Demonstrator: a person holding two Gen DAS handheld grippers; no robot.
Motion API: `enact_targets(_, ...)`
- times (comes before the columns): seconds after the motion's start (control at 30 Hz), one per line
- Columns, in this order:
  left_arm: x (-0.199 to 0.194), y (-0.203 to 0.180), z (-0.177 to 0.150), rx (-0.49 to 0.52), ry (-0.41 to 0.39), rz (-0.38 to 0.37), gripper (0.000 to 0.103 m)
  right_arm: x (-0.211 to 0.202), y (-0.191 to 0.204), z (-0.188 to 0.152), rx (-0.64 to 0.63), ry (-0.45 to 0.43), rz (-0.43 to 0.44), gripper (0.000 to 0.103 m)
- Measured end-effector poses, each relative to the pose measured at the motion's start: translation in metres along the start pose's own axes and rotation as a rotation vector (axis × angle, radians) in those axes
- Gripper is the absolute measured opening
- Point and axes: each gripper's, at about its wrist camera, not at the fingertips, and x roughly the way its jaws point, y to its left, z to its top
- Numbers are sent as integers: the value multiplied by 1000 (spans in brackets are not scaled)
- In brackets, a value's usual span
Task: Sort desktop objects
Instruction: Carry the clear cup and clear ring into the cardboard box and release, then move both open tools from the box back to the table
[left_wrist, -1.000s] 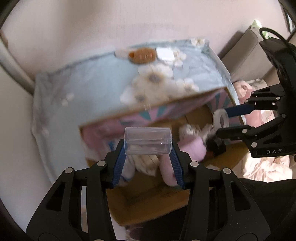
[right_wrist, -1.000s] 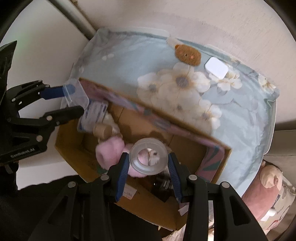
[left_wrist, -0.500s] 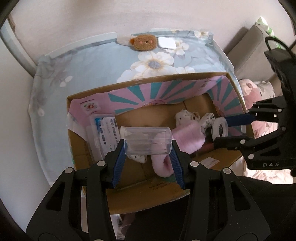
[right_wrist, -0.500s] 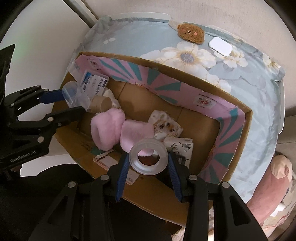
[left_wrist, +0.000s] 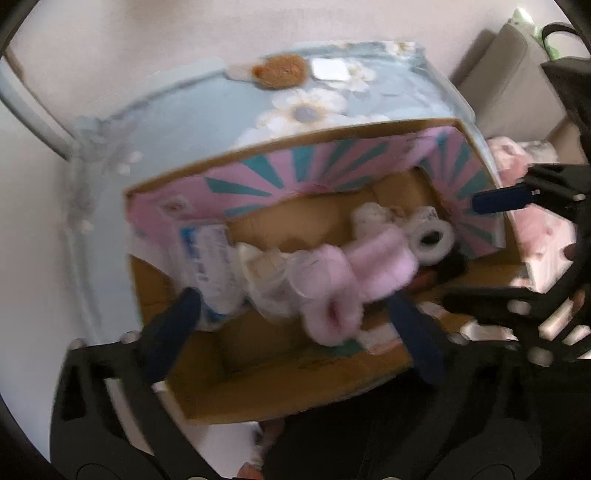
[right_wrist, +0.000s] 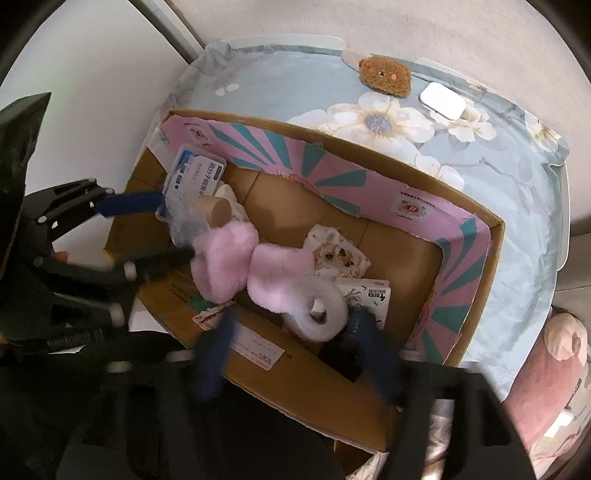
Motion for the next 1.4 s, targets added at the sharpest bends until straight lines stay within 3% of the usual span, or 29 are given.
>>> enact_targets(0.1, -3, 4, 1, -29, 2, -54, 103, -9, -1, -3, -11, -56, 25, 91)
enact_targets(0.43, -8, -2, 9, -52, -13, -58, 103, -26, -9, -15, -10, -121, 36, 91)
enact_targets(0.7, -13, -17, 8, -63, -50, -49, 103, -35, -20, -25, -47, -120, -10, 91)
enact_targets(0.97, -14, -28, 3, -80, -65, -38, 103, -44, -26, -34, -104, -187, -60, 91)
enact_targets(1.07, -22, -25, 12, -76, -95, -42, 103, -51, -28, -33, -109, -208, -74, 91)
enact_targets(1.2, -36, -17, 43, -37, -158, -22, 103, -79, -36, -21, -113, -315, -102, 91)
enact_targets(1.4, -42, -5, 115, 127, -256, 7, 103, -107, -72, 30, -94, -395, -152, 91)
